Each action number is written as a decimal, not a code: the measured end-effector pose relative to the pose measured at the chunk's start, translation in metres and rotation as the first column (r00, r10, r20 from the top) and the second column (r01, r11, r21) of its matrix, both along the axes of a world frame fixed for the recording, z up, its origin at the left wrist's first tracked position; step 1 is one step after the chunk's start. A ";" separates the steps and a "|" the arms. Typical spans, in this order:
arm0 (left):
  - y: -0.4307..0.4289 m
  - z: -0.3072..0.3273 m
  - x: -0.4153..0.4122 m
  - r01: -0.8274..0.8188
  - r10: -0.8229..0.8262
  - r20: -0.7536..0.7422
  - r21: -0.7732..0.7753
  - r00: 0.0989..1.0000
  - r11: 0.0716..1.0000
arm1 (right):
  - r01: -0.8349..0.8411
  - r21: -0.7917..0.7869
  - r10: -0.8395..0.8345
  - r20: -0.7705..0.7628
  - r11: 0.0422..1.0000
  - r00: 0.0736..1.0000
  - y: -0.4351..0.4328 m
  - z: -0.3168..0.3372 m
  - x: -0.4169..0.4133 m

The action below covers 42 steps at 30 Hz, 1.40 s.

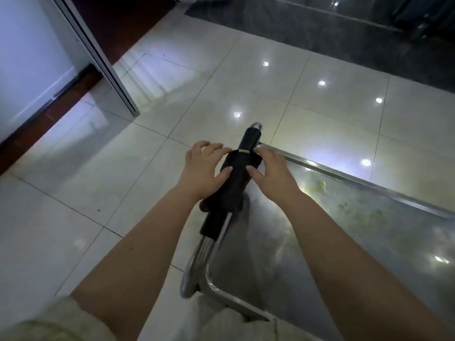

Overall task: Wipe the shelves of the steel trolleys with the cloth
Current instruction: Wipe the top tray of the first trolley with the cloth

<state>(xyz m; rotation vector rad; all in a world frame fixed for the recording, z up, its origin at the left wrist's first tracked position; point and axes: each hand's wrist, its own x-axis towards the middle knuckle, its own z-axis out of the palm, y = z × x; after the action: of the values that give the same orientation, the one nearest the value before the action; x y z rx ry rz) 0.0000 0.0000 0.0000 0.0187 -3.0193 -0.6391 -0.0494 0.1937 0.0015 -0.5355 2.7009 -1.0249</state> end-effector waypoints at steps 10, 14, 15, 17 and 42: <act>-0.012 -0.012 -0.011 0.201 -0.217 0.046 0.234 0.975 0.951 | 0.328 -0.212 -0.205 0.451 0.920 0.868 -0.019 -0.001 -0.020; -0.011 -0.011 -0.014 0.206 -0.223 0.039 0.257 0.974 0.944 | 0.253 -0.249 -0.090 0.522 0.935 0.848 -0.017 0.014 -0.018; -0.011 -0.009 -0.015 0.207 -0.223 0.034 0.257 0.974 0.944 | 0.229 -0.254 -0.075 0.500 0.940 0.863 -0.019 0.019 -0.017; -0.012 -0.004 -0.019 0.223 -0.234 0.017 0.241 0.972 0.945 | 0.199 -0.254 -0.082 0.408 0.946 0.909 -0.020 0.031 -0.014; 0.297 0.086 0.019 0.459 -0.466 -0.191 -0.083 0.864 0.885 | 0.022 0.000 -0.020 -0.438 1.000 0.899 0.306 0.156 0.101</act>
<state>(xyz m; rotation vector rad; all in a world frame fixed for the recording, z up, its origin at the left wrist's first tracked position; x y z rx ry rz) 0.0187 0.2973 0.0859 -0.7492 -2.8332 -0.5693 0.0517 0.5001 0.1571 -0.8281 3.1005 -1.0022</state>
